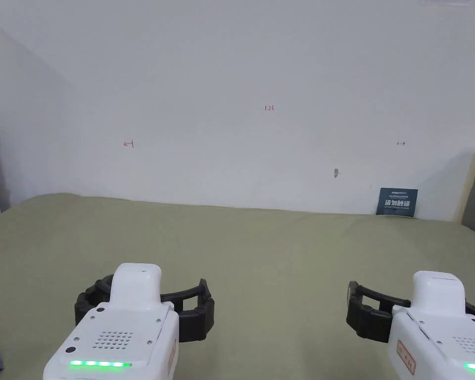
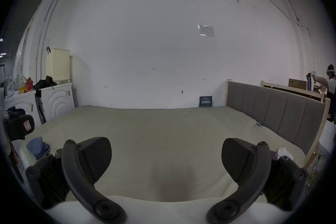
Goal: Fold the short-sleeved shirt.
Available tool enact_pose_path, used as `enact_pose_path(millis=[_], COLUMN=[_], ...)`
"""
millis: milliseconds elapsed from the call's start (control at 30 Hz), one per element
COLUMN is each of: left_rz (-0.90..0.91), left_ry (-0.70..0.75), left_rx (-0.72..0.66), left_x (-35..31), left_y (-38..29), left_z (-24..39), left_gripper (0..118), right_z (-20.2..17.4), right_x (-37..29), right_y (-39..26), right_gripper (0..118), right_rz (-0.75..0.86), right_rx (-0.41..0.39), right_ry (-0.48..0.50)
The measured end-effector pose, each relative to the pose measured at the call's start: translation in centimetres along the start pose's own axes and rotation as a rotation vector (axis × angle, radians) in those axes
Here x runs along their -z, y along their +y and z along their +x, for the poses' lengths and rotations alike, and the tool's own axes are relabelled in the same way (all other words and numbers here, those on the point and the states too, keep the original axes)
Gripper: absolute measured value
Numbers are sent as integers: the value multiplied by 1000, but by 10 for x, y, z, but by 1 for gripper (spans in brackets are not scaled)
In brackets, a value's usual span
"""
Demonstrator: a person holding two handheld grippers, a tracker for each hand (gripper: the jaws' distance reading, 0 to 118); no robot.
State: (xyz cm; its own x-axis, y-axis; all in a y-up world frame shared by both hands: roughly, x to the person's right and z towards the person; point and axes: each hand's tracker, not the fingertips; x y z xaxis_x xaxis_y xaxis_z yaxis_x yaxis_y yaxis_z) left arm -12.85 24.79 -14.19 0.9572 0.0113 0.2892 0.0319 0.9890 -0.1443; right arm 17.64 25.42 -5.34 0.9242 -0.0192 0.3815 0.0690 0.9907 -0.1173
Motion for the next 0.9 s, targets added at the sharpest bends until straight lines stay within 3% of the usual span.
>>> enact_pose_path(millis=[233,433,600,800,900], left_rz=[0,1,-9,-25,-41], left_ry=[-3,-13,-12,-3,3], left_rx=[-7,-3,10,4,-2], left_x=[0,1,1,4,7], left_y=[3,3,0,-1,1], left_z=[0,3,4,1,-1], left_gripper=[118,118,118,118,118], right_z=[2,2,4,0,0], right_x=[0,4,9,9,6], right_y=[2,4,8,6,7], right_gripper=[118,118,118,118,118], right_rz=[-4,-18,-63,-84,-107], right_rx=[-20,47,84,-7,20], right_ry=[-22,-28,29,-8,-18])
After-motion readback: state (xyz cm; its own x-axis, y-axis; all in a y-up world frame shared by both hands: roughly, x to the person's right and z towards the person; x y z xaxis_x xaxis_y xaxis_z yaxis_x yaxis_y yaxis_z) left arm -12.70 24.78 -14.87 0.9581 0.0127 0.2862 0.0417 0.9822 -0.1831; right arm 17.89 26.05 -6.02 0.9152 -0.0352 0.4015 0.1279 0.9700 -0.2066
